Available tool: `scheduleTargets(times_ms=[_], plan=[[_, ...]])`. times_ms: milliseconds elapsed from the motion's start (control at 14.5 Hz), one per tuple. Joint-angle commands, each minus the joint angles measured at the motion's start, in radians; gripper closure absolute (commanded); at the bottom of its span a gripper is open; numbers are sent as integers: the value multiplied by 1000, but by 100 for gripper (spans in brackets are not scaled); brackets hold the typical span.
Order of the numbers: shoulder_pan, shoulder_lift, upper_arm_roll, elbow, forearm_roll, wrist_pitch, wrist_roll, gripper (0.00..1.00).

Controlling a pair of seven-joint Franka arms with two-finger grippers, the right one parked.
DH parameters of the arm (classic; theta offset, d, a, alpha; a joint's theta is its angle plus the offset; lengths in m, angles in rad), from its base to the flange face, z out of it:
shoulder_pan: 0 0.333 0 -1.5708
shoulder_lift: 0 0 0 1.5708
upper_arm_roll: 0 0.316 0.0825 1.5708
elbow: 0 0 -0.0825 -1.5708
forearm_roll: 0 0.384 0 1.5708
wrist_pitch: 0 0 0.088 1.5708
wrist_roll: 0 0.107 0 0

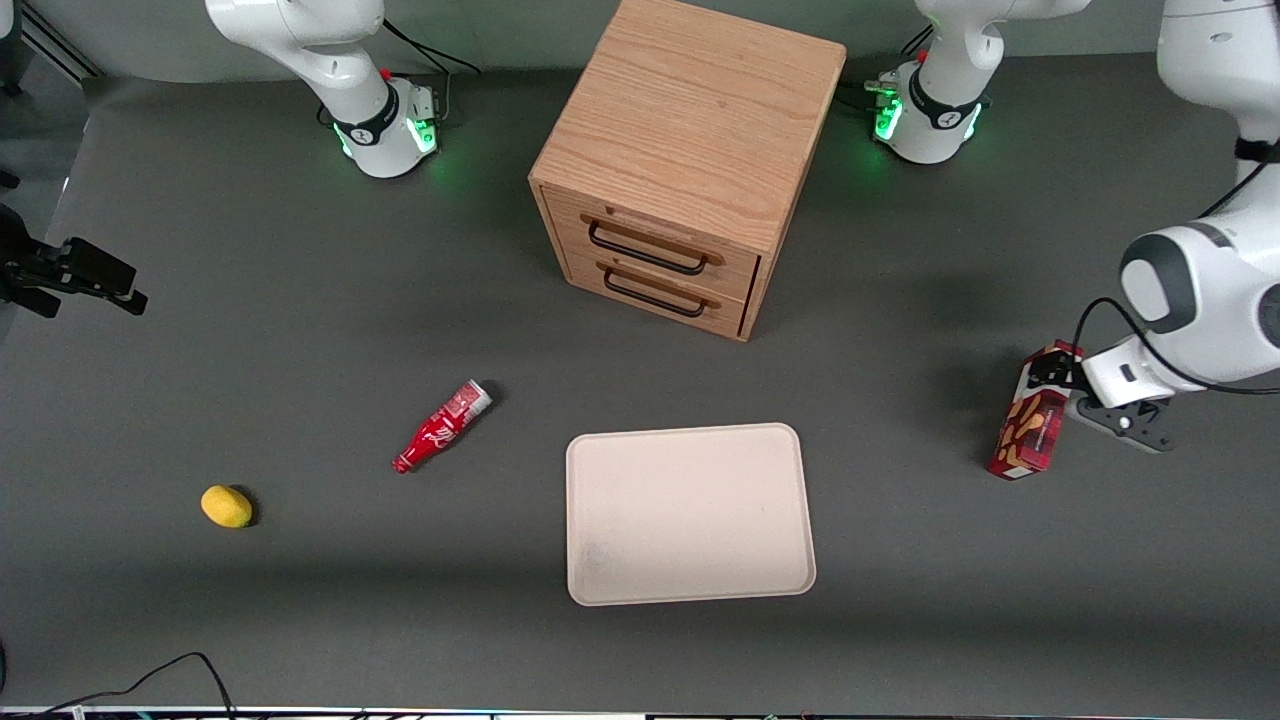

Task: Place red cookie box on tray
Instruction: 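Lower the left gripper onto the red plaid cookie box and close it, then lift the cookie box upright with the left gripper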

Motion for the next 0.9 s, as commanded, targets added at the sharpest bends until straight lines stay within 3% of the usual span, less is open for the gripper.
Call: scheduleTargets(times_ms=[0,207,345,414,828], plan=[[-7,13,-10,-39,-31,88,18,0],[-7,46,-20,-39,-31,135,18,3],[-6,46,-20,-37,-31,125,16,88],[-4,48,-20,-36,-32,122,18,100],[-1,45,-18,-31,-32,114,19,100]])
